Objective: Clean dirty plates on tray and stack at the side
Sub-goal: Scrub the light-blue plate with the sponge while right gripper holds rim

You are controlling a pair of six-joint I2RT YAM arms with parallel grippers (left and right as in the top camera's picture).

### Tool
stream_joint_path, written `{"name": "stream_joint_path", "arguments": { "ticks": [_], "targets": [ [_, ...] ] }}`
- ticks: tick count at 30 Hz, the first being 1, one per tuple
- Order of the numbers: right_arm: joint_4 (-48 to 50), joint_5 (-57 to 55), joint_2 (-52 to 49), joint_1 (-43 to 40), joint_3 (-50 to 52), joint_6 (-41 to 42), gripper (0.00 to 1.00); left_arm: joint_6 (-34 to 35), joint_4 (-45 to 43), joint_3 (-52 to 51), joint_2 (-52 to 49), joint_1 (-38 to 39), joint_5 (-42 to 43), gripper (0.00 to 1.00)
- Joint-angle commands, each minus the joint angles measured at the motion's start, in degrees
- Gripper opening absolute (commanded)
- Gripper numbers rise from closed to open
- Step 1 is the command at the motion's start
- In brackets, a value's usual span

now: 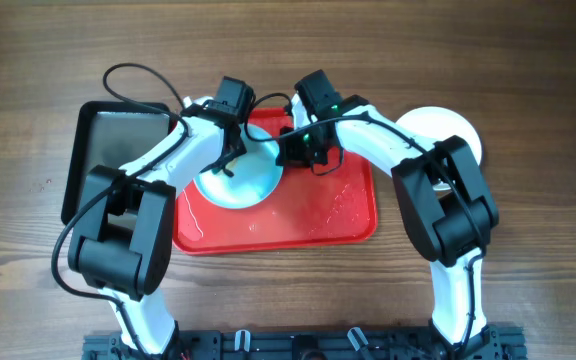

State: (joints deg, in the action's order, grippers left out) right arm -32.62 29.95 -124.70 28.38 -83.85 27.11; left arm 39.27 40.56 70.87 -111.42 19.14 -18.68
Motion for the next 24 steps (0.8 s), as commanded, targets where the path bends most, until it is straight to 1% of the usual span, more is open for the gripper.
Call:
{"name": "stream_joint_path", "arguments": {
  "ticks": [1,2,3,4,8,9,11,14,16,17,18,19,20,21,23,24],
  "targets": [
    [-0.9,-0.7,-1.5,-0.6,-0.2,-0.2,0.04,3.3,9.8,-2.4,-2.0,-1.2,1.3,0.04],
    [-0.9,-0.7,-1.5,-0.6,-0.2,-0.2,0.04,0.0,11.3,-2.4,-2.0,-1.2,6.9,0.04],
    [-0.9,-0.7,-1.5,-0.6,-0.2,-0.2,0.04,-6.1,11.8,-2.4,-2.0,-1.2,16.7,0.04],
    [-0.8,-0.7,-1.5,-0.6,-0.2,-0.2,0.04,-10.9,11.6,-2.4,-2.0,-1.2,23.7,0.04],
    [-0.8,-0.2,-1.5,-0.6,-0.2,-0.1,0.05,-23.9,9.9,-2.4,-2.0,-1.2,43.2,0.04],
    [-0.8,0.0,-1.5,-0.6,-0.2,-0.2,0.04,-27.1,9.1,-2.4,-2.0,-1.2,47.2,0.04],
    [-0.8,0.0,-1.5,-0.7,-0.2,-0.2,0.04,-30.1,7.0,-2.4,-2.0,-1.2,52.5,0.04],
    [-0.8,0.1,-1.5,-0.7,-0.2,-0.2,0.04,-30.0,2.0,-2.4,-2.0,-1.2,56.4,0.04],
    [-0.8,0.1,-1.5,-0.7,-0.2,-0.2,0.05,-28.9,-3.1,-2.4,-2.0,-1.3,56.1,0.04],
    [-0.9,0.1,-1.5,-0.7,-0.2,-0.2,0.04,-27.4,-5.2,-2.4,-2.0,-1.4,55.0,0.04],
    [-0.9,0.1,-1.5,-0.7,-0.2,-0.2,0.05,-24.3,-7.7,-2.4,-2.0,-1.4,51.9,0.04],
    [-0.9,0.1,-1.5,-0.7,-0.2,-0.2,0.04,-20.5,-10.0,-2.3,-2.0,-1.5,46.4,0.04],
    [-0.9,0.1,-1.5,-0.7,-0.2,-0.2,0.04,-18.6,-10.7,-2.1,-2.0,-1.7,42.4,0.04],
    [-1.0,0.1,-1.5,-0.7,-0.2,-0.2,0.04,-16.4,-10.9,-1.6,-2.0,-1.9,35.8,0.04],
    [-1.0,0.1,-1.5,-0.7,-0.2,-0.2,0.04,-14.1,-9.9,0.1,-1.9,-2.5,24.2,0.04],
    [-1.0,0.1,-1.5,-0.7,-0.2,-0.2,0.04,-12.9,-8.2,1.7,-1.9,-3.0,16.3,0.04]
  ]
}}
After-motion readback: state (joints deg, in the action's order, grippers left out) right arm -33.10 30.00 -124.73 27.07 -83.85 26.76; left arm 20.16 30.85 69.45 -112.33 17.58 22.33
